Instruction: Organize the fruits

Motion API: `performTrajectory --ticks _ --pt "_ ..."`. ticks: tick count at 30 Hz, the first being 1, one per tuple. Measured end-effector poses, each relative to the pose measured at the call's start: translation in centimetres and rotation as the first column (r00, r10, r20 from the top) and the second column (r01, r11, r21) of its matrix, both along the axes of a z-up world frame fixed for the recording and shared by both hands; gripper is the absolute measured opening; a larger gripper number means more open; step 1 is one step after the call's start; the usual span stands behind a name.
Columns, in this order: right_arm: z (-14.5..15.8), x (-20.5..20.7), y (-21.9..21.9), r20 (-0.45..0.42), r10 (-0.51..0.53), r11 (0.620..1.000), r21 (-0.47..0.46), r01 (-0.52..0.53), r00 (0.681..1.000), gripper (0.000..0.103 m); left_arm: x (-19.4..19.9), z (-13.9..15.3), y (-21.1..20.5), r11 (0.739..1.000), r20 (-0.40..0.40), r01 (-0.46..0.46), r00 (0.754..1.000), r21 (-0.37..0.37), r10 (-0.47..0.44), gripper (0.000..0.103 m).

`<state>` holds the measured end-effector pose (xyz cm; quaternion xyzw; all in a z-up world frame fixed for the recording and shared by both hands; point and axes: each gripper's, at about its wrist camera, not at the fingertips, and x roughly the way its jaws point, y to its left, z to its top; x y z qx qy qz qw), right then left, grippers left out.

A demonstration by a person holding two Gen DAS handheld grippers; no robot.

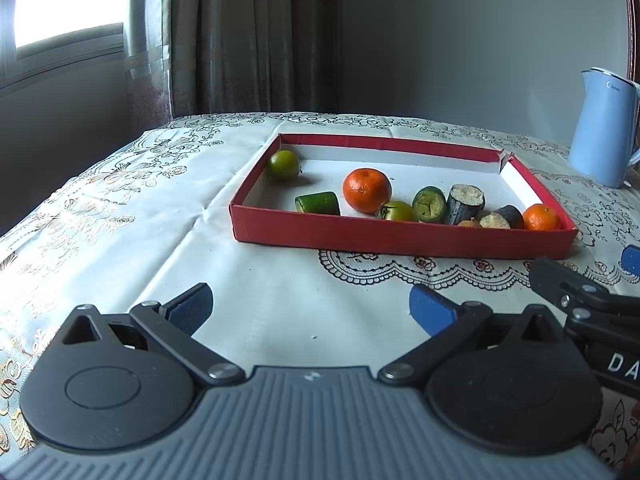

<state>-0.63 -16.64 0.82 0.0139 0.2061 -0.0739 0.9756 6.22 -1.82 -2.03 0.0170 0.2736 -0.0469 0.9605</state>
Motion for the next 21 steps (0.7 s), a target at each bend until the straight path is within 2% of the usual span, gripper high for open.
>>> performTrajectory --ticks 21 --pt "0.06 -0.08 0.14 0.007 0.012 1.0 -0.013 -0.012 1.0 0.103 0.1 -0.02 0.02 1.0 0.002 -0.007 1.0 0.008 0.007 0.103"
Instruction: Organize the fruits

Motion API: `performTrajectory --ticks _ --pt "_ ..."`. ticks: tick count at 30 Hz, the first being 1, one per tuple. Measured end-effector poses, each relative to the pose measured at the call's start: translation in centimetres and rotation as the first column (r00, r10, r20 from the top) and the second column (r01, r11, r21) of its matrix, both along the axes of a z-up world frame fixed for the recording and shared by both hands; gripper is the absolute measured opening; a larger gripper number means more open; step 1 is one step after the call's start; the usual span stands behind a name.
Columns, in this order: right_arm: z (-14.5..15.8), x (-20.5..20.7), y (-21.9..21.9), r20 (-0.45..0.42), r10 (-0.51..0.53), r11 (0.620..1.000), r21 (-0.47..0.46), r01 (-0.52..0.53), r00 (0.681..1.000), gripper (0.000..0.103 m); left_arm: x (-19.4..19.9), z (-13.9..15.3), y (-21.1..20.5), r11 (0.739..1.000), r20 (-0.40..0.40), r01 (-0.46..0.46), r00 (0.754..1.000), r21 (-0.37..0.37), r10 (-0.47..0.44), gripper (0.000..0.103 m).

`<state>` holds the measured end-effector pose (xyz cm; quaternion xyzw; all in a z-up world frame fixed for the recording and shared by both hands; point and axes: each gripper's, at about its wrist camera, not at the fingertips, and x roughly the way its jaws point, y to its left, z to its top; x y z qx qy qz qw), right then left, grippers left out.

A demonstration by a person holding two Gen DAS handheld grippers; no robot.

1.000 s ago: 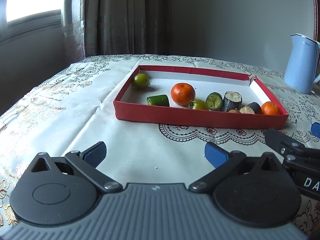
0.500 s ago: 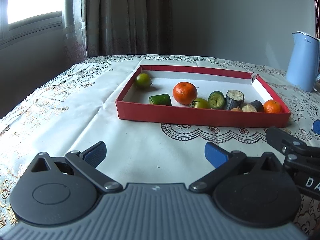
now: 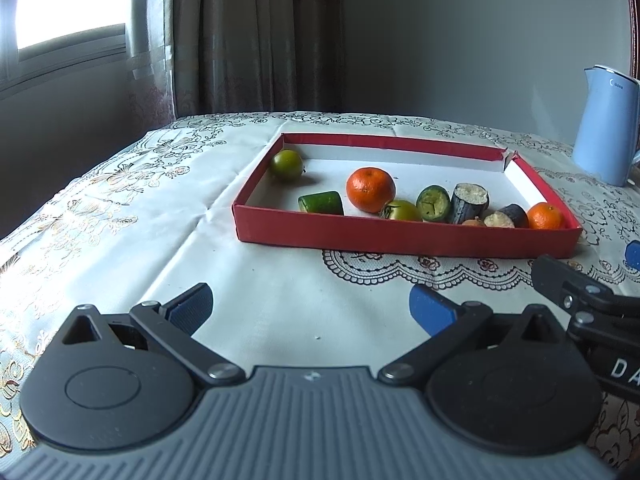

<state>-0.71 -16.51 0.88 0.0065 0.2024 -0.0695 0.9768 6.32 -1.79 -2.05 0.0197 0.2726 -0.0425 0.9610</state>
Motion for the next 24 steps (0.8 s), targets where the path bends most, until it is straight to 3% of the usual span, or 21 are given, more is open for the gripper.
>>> performTrajectory --ticks 17,24 --pt "-0.01 -0.02 0.05 0.0 0.0 1.0 -0.001 0.0 1.0 0.103 -0.04 -0.03 -0.13 1.0 0.004 -0.004 1.0 0.013 0.004 0.103" --pt "0.06 -0.03 0.06 0.003 -0.001 1.0 0.004 0.001 1.0 0.103 -0.56 0.14 -0.4 0.999 0.051 -0.017 0.999 0.038 0.015 0.103"
